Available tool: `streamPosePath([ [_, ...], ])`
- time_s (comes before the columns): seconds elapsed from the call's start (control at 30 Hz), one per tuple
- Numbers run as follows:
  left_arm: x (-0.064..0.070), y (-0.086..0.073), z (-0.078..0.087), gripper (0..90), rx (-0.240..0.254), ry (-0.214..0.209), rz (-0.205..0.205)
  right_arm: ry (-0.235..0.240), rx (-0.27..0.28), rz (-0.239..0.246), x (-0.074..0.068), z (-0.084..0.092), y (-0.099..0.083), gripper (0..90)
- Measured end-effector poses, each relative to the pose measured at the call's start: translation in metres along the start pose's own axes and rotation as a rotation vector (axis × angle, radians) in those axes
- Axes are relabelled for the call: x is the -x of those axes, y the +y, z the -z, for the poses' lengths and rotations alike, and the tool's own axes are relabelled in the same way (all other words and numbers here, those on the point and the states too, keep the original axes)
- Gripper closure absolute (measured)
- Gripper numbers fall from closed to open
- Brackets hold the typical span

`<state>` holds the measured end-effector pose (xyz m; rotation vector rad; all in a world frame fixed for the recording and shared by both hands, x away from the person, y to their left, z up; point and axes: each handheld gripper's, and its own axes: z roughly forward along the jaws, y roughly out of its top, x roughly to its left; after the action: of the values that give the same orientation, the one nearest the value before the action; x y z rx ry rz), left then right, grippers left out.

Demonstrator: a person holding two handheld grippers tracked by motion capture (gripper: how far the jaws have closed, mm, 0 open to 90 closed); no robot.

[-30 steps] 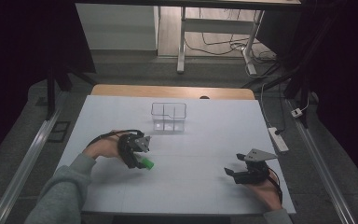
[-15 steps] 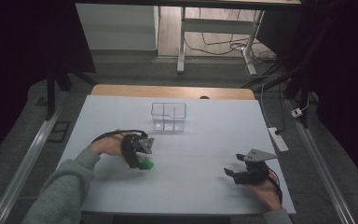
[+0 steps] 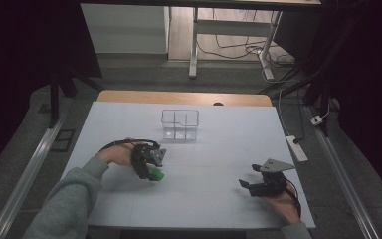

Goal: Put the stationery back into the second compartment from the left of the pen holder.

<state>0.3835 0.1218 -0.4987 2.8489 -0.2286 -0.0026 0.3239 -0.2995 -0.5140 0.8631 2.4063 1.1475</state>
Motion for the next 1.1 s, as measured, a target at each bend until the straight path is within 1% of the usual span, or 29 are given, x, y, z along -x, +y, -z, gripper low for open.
streamPosePath([
  [0.1, -0.0002, -0.0004, -0.0024, 44.1, -0.013, -0.001, -0.007, 0.005, -0.003, -0.001, -0.0003, -0.0007, -0.0002, 19.9],
  [0.2, 0.0005, 0.0003, -0.0044, 47.7, -0.024, -0.004, -0.021, 0.009, -0.005, -0.004, -0.0005, -0.0008, -0.0002, 19.9],
  [0.3, 0.0005, 0.0005, -0.007, 51.5, -0.039, 0.003, -0.031, 0.013, 0.0, -0.005, -0.0015, -0.0008, 0.0, 19.9],
  [0.4, -0.0013, -0.0008, -0.0073, 53.2, -0.027, -0.012, -0.041, 0.015, -0.002, -0.003, -0.0016, -0.0014, -0.0002, 19.9],
  [0.43, -0.0016, -0.0012, -0.0074, 53.8, -0.024, -0.014, -0.043, 0.01, -0.006, -0.002, -0.0018, -0.001, 0.0, 19.9],
  [0.57, -0.002, -0.0031, -0.0073, 57.5, -0.011, -0.021, -0.072, 0.014, -0.006, -0.004, -0.0015, -0.0016, -0.0002, 19.9],
  [0.6, -0.002, -0.0033, -0.0074, 59.0, -0.008, -0.023, -0.078, 0.009, -0.01, -0.002, -0.0016, -0.0019, -0.0003, 19.9],
  [0.7, -0.0016, -0.0036, -0.0072, 63.6, -0.004, -0.025, -0.098, 0.015, -0.014, 0.002, -0.0017, -0.0027, -0.0005, 19.8],
  [0.77, -0.0012, -0.0035, -0.0072, 66.6, -0.002, -0.024, -0.105, 0.014, -0.014, 0.003, -0.0019, -0.0027, -0.0005, 19.8],
  [0.93, 0.0007, -0.0028, -0.0069, 67.0, -0.008, -0.011, -0.127, 0.011, -0.012, -0.003, -0.0018, -0.0019, -0.0005, 19.9],
  [1.03, 0.0024, -0.0013, -0.0064, 67.0, -0.018, -0.002, -0.13, 0.013, -0.013, 0.001, -0.0017, -0.0022, -0.0007, 19.9],
  [1.1, 0.003, -0.0006, -0.0059, 67.1, -0.025, 0.002, -0.124, 0.014, -0.012, -0.001, -0.0017, -0.0022, -0.0007, 19.8],
])
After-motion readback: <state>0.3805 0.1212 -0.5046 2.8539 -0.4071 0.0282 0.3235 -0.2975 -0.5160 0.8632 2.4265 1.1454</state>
